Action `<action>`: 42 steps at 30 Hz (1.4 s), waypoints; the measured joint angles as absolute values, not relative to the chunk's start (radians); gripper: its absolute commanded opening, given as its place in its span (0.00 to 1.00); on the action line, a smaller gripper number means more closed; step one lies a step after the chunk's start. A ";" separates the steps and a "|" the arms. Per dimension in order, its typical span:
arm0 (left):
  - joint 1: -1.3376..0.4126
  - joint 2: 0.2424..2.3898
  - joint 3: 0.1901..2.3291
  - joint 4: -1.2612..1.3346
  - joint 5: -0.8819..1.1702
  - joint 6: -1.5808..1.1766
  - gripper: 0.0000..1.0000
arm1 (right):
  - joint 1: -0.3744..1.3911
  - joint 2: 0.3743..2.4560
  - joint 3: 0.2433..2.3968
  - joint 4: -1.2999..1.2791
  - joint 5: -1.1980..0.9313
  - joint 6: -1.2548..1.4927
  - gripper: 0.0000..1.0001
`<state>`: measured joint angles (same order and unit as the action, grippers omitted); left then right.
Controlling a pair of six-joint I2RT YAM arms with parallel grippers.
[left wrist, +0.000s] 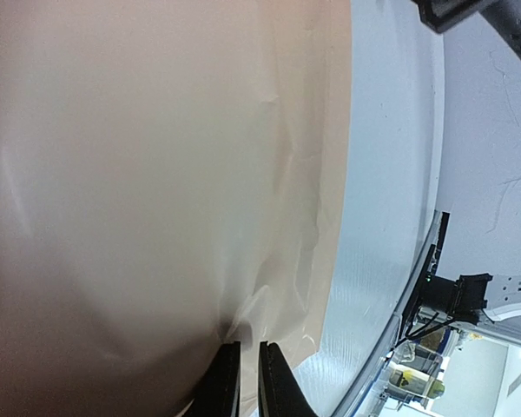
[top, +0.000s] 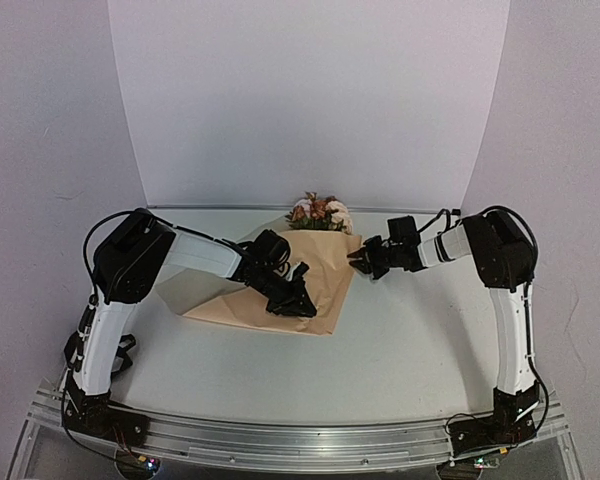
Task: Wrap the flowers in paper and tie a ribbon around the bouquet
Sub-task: Press the fold line on the 1/4-folded wrapping paper.
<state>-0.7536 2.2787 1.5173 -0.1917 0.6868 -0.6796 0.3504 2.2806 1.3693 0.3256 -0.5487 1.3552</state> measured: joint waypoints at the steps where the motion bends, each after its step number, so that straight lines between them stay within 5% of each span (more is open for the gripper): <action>1: -0.754 2.279 1.517 -0.192 0.687 -0.680 0.11 | 0.340 2.296 1.397 0.313 -0.548 1.359 0.21; 25: -0.754 2.276 1.559 -0.259 0.651 -0.673 0.21 | 0.194 2.525 2.033 0.021 -0.590 1.336 0.31; 32: -0.741 2.211 1.562 -0.261 0.605 -0.691 0.33 | 0.203 2.278 1.876 -0.065 -0.591 1.211 0.32; 42: -0.596 1.793 1.263 -0.163 0.531 -0.798 0.32 | 0.440 1.916 1.544 -0.139 -0.503 0.967 0.30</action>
<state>-0.5956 1.7929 1.2628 -0.1629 0.5312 -0.7980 0.4403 1.9164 1.5442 -0.1394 -0.5034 0.9666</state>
